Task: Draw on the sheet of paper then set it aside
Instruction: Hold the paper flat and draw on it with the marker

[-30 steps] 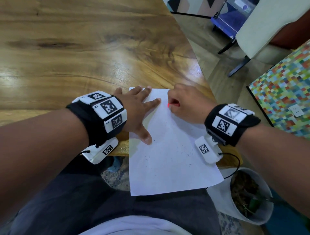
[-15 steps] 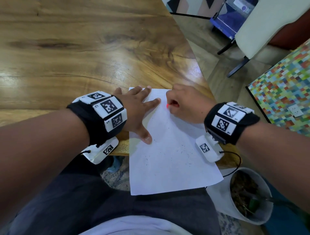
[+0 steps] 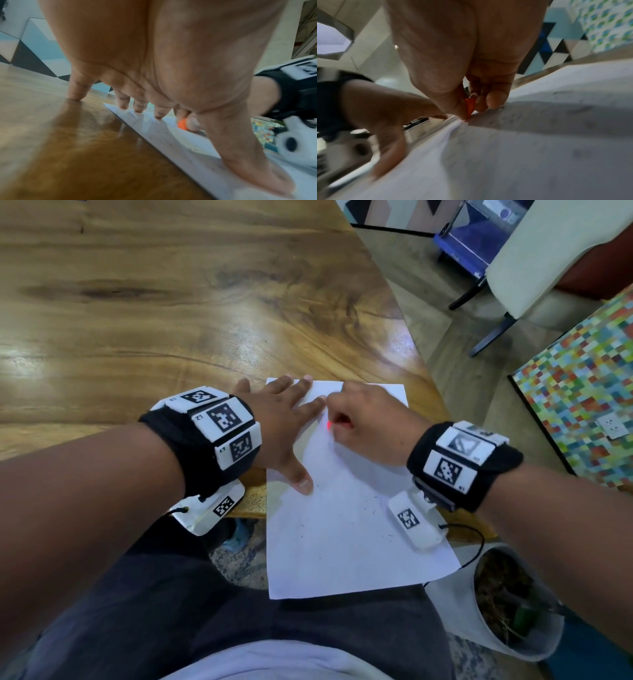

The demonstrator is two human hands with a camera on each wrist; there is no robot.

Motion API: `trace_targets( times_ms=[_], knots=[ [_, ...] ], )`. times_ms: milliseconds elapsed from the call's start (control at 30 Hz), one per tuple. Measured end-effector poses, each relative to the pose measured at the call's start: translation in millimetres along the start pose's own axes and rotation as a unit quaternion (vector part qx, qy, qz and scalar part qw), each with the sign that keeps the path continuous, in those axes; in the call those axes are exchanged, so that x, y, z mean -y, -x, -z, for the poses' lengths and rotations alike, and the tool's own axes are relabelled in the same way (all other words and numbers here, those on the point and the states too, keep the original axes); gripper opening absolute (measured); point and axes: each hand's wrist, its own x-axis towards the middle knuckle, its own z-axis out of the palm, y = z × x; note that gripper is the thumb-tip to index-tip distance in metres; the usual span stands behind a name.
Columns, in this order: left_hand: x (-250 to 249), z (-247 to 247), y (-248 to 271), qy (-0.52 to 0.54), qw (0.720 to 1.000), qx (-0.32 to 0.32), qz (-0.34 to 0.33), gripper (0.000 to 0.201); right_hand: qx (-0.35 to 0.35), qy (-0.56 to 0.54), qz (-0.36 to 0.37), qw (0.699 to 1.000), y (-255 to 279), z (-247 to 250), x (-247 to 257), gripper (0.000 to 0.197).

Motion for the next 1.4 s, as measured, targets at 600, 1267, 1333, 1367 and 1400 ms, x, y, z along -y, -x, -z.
trace_targets(
  times_ms=[600,1267,1333,1367,1400],
  knots=[
    [-0.1,0.8,1.6,0.008,1.000,0.006,-0.001,0.139,0.022,-0.011,0.079,0.997,7.9,-5.9,12.8,0.007],
    [25.2,-5.6,17.5,0.006,0.999,-0.008,0.039,0.138,-0.010,-0.006,-0.037,0.999,0.6,-3.0,3.7,0.011],
    [24.9,-6.4,15.6,0.005,0.999,-0.011,0.038,0.137,0.014,-0.005,0.017,1.000,10.6,-10.4,21.6,0.010],
    [25.1,-6.6,15.1,0.005,0.999,-0.010,0.038,0.137,0.025,0.002,0.033,0.999,13.4,-13.2,28.4,0.010],
    [25.3,-6.7,15.0,0.004,0.999,-0.008,0.037,0.138,0.030,0.009,0.036,0.999,13.0,-14.0,30.9,0.009]
  ],
)
